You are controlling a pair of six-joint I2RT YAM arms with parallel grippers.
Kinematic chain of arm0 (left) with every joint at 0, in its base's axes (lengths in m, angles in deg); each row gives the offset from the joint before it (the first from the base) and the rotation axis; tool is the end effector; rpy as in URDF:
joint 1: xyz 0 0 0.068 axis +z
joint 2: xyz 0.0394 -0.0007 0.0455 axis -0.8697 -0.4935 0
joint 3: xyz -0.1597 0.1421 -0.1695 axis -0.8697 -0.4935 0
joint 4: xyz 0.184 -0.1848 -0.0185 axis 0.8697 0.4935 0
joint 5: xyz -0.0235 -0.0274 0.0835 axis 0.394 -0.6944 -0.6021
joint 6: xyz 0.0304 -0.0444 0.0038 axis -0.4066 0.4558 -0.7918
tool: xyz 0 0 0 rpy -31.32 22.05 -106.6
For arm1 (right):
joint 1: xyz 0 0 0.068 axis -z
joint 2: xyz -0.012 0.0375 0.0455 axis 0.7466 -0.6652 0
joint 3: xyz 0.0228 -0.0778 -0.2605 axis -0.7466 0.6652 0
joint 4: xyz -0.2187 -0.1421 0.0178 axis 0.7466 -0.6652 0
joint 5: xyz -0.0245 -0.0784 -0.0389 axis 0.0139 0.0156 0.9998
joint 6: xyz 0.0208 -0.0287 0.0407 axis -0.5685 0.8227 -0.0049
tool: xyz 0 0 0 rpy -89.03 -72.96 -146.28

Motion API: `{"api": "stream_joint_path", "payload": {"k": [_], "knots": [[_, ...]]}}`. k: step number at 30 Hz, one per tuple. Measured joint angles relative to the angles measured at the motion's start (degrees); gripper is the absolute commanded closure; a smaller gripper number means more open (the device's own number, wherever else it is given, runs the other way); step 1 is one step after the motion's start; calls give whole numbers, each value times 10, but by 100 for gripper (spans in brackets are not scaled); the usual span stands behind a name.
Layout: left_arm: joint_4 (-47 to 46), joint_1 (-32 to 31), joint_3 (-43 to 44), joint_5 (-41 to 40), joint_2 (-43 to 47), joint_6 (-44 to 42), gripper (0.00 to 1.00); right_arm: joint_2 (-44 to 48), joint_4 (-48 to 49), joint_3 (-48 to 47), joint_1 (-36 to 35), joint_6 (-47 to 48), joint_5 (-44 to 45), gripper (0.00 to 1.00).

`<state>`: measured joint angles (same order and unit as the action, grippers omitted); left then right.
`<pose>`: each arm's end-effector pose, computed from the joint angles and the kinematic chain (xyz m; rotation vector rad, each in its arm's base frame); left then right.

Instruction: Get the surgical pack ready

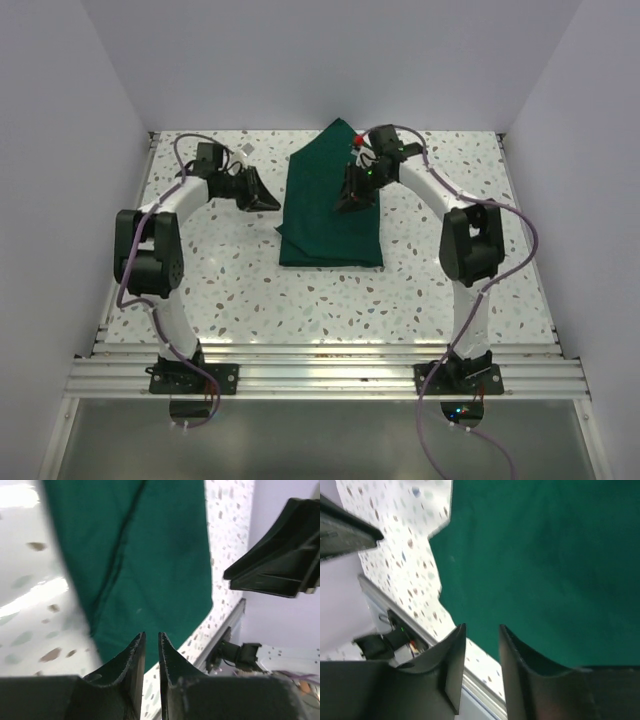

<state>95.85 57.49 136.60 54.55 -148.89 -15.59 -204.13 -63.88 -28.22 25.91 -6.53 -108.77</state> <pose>0.4018 -0.0468 0.2110 -0.1812 2.5051 -1.2502 0.4257 0.1961 0.2428 -0.1495 2.7320 1.0093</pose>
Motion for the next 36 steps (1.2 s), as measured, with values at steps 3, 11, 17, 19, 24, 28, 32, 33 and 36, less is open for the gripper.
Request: {"api": "stream_joint_path", "payload": {"k": [3, 11, 17, 19, 24, 28, 32, 33, 36], "knots": [[-36, -33, 3, 34, -17, 24, 83, 58, 44, 117, 21, 8, -52, 86], [-99, -87, 3, 83, -90, 75, 85, 69, 140, 269, 7, -19, -190, 99], [-92, -80, -7, 77, -116, 75, 85, 65, 169, 315, 25, -8, -217, 100], [-88, -80, -13, 74, -124, 74, 85, 65, 169, 337, 40, -2, -220, 100], [-81, -80, -14, 77, -131, 68, 85, 66, 163, 369, 70, 23, -222, 100], [-76, -80, -13, 76, -131, 65, 86, 76, 154, 401, 91, 42, -222, 100], [-52, -80, 0, 68, -131, 51, 82, 97, 129, 416, 111, 57, -216, 100], [-45, -80, 6, 64, -131, 47, 79, 106, 126, 416, 114, 60, -211, 100], [-37, -80, 27, 49, -131, 37, 76, 125, 128, 390, 120, 45, -201, 100]]}}
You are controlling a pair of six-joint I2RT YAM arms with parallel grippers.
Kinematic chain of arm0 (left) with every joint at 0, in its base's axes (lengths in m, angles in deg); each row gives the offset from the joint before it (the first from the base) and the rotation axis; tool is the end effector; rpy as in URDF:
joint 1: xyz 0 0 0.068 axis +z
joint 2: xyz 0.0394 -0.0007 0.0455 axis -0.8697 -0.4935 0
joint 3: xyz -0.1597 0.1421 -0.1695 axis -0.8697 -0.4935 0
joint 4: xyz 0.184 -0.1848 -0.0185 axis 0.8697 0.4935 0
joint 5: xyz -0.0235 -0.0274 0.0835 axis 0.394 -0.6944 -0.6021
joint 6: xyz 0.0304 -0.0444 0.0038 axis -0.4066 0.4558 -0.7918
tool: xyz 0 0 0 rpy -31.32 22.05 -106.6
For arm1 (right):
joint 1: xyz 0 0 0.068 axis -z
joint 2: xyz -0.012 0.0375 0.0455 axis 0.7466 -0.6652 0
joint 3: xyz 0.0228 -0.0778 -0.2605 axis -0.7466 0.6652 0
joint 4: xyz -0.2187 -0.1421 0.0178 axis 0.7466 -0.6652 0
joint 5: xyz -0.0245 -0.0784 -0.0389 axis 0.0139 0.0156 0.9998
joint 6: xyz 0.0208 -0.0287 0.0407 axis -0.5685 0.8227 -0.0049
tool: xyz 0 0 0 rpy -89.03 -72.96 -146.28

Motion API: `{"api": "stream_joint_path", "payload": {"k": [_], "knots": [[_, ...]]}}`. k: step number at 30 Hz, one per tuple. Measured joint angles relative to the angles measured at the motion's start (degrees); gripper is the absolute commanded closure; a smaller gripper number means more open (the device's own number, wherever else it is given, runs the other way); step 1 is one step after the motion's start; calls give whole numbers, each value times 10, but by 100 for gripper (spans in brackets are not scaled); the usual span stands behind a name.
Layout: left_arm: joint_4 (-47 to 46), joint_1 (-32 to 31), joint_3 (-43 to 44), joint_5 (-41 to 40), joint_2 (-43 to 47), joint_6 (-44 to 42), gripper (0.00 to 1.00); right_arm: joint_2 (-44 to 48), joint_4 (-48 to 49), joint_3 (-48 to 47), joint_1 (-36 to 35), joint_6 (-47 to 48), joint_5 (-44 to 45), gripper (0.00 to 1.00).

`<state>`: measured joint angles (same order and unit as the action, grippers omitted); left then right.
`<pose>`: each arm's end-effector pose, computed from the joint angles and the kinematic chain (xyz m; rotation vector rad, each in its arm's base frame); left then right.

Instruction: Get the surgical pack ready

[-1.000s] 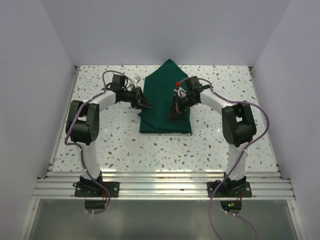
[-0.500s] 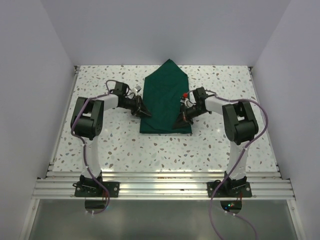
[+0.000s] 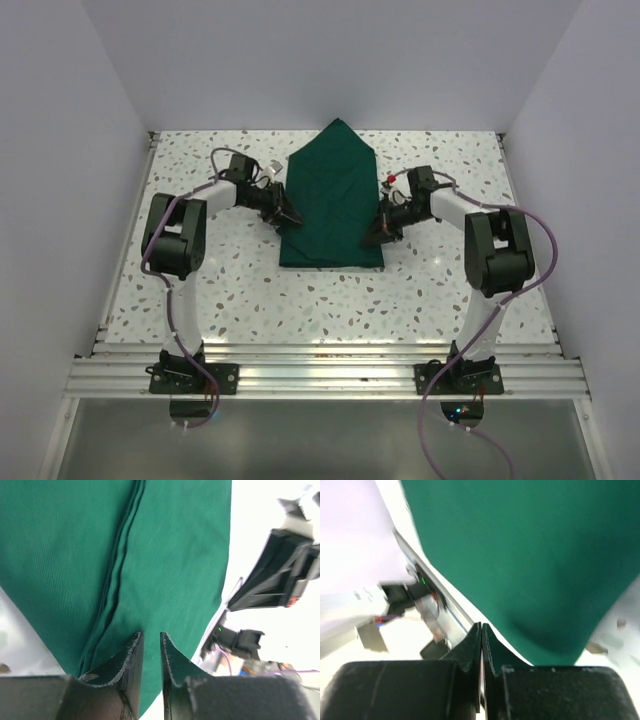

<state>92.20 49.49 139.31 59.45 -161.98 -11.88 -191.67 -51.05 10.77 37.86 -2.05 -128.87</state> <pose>0.4171 -0.1092 0.1387 -0.1313 2.6655 -1.4447 0.3545 0.0941 0.1552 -0.0542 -2.7963 -1.4272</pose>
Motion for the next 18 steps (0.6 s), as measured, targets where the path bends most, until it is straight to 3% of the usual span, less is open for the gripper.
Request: {"api": "stream_joint_path", "payload": {"k": [5, 10, 18], "knots": [[-45, 0, 37, -15, 0, 17, 76, -20, 93, -103, -1, -77, 15, 100], [-155, 0, 80, -13, -28, 70, 79, -118, 154, -256, 0, -129, 24, 100], [-225, 5, 125, -32, -116, 126, 80, -221, 218, -290, 0, -195, 35, 100]]}}
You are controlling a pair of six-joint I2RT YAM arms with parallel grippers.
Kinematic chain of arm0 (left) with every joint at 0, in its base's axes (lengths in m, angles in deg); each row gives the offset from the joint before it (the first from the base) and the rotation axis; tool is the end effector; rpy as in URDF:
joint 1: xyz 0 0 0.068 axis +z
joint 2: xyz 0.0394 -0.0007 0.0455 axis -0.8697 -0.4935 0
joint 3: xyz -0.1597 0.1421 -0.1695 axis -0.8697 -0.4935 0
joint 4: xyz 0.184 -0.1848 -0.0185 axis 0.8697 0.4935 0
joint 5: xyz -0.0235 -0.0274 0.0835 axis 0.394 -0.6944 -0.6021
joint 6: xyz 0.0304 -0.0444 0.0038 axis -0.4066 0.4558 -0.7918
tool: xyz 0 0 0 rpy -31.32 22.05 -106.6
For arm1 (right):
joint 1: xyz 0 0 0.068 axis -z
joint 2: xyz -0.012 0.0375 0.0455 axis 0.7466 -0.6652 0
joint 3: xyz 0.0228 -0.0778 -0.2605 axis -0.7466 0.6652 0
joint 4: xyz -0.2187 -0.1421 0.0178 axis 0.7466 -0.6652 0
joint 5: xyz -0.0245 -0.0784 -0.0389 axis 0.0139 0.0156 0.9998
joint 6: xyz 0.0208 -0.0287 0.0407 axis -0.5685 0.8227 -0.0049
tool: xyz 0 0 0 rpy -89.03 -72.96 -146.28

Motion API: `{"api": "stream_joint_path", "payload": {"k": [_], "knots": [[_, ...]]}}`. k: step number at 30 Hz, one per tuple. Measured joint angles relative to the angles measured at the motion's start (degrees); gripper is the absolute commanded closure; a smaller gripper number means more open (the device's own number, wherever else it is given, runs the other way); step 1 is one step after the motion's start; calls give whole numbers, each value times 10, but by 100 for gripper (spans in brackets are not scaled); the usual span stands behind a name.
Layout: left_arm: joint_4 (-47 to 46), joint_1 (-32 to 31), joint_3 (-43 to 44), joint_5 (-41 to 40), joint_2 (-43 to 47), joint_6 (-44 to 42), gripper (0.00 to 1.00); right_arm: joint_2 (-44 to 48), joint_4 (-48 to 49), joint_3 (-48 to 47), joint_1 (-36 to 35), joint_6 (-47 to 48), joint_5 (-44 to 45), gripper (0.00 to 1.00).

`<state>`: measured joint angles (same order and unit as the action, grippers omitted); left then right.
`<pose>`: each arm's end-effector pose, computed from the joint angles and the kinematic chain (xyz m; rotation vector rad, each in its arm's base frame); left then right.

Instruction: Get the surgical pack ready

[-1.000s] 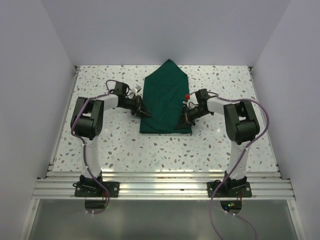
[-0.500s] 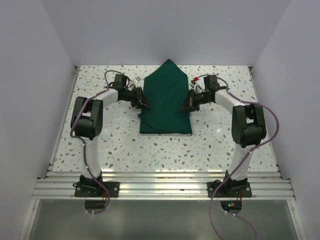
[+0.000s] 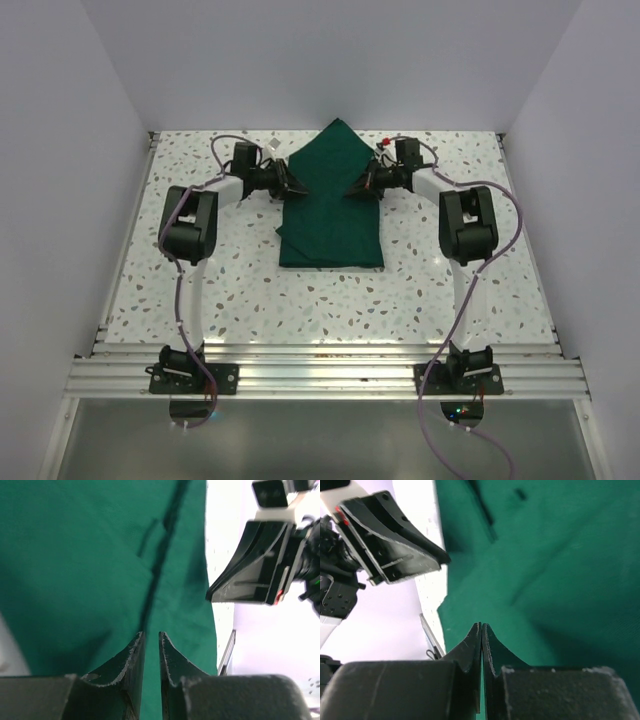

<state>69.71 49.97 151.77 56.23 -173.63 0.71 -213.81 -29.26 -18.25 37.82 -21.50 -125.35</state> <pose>0.4918 -0.1181 0.1328 -0.1649 2.3612 -1.4389 0.4924 0.1185 0.1513 0.1801 2.4644 1.4193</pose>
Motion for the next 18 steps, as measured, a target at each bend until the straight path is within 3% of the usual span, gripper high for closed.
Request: {"api": "stream_joint_path", "payload": {"k": [18], "knots": [[130, 21, 68, -38, -54, -22, 86, -73, 1, -14, 11, -12, -3, 100]]}}
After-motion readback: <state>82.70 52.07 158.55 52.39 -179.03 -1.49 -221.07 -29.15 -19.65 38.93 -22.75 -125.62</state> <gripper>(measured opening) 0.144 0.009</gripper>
